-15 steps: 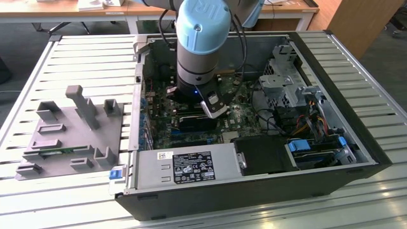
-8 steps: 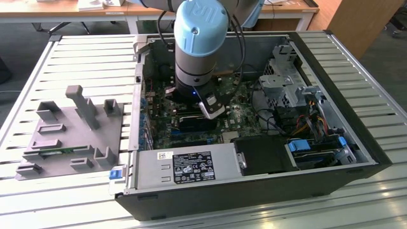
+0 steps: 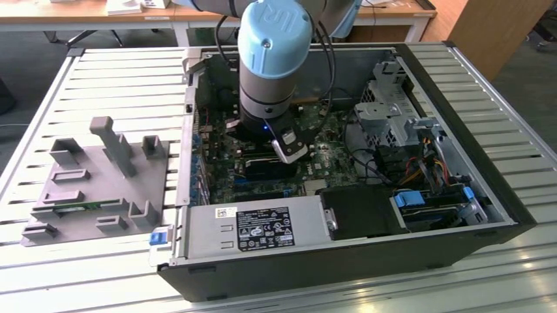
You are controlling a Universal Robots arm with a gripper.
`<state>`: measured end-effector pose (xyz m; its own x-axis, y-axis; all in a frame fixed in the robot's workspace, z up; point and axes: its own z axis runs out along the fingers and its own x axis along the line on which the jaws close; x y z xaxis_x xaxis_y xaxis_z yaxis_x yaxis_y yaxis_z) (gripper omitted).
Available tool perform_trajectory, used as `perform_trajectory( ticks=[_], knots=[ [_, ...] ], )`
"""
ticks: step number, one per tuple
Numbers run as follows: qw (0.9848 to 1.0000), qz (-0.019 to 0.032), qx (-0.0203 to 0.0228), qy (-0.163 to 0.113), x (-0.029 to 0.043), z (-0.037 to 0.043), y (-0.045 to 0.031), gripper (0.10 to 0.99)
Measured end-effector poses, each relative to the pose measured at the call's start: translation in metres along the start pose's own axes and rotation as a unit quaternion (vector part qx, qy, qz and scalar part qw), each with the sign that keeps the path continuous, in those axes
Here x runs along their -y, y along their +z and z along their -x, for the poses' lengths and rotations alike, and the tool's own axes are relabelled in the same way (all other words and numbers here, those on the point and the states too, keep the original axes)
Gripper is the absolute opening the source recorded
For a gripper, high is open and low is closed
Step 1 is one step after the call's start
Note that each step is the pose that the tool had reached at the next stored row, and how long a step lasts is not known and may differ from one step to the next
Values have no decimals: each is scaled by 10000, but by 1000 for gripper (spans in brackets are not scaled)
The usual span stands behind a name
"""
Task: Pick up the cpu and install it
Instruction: 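Install the second cpu locking lever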
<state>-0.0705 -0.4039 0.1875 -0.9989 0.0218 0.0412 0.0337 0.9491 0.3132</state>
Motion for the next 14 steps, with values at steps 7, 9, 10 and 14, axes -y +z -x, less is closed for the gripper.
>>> perform_trajectory(
  ticks=[7,9,10,14],
  knots=[
    [10000,-9,0,0,-8,-3,-24,106],
    [10000,-10,0,0,-9,-3,-19,106],
    [10000,-11,0,0,-10,-3,-15,106],
    [10000,-11,-1,0,-11,-3,-1,106]
  ],
)
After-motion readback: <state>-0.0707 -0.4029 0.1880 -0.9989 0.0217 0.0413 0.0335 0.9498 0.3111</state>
